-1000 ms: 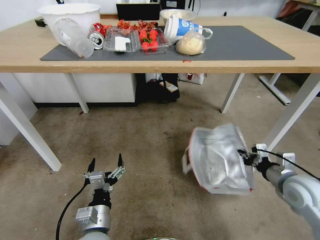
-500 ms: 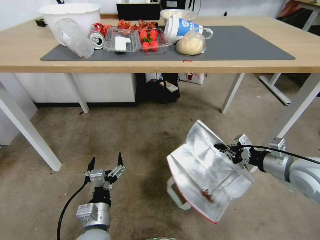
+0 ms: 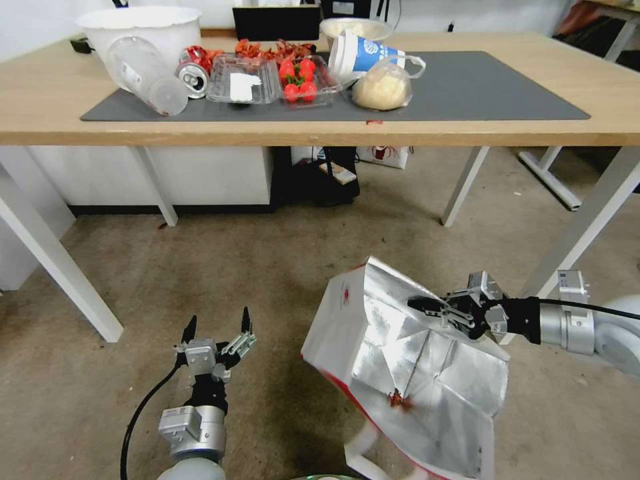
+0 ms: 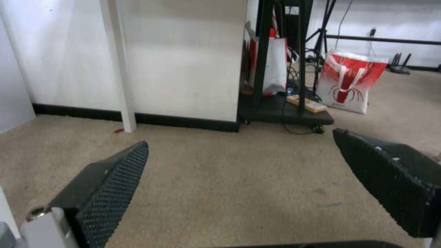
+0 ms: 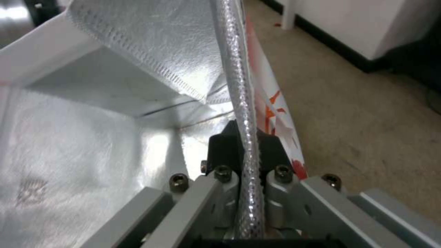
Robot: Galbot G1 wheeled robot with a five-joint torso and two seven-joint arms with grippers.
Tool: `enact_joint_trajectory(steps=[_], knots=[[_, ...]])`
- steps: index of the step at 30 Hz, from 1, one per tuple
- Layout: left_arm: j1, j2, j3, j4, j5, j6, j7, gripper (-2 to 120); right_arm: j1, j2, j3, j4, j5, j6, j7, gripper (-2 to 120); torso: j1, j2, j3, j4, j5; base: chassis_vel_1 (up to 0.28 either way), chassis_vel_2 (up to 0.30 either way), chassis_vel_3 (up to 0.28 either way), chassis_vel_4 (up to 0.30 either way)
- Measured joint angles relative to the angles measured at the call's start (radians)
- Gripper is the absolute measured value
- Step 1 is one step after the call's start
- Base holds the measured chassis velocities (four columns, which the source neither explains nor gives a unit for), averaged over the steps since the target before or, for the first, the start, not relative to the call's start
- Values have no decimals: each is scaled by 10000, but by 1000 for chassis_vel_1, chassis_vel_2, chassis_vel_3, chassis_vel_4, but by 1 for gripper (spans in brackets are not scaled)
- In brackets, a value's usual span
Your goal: Pick up the food delivery bag from the floor and place it on the table.
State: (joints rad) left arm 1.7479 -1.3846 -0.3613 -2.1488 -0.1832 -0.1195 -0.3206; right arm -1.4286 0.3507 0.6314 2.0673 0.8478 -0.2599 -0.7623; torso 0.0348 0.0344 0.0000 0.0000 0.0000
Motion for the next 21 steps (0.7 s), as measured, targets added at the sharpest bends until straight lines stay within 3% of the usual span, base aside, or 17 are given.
enact_joint_trajectory(steps=[10, 21], knots=[[-35, 26, -37, -236, -232, 71, 95, 100, 425, -541, -46, 114, -157, -102, -1204, 0, 0, 0, 0, 0, -1, 0, 0, 0, 0], [-70, 21, -45, -364, -309, 227, 131, 100, 395, -594, -80, 347, -750, -235, -1918, 0, 0, 0, 0, -1, 0, 0, 0, 0, 0]])
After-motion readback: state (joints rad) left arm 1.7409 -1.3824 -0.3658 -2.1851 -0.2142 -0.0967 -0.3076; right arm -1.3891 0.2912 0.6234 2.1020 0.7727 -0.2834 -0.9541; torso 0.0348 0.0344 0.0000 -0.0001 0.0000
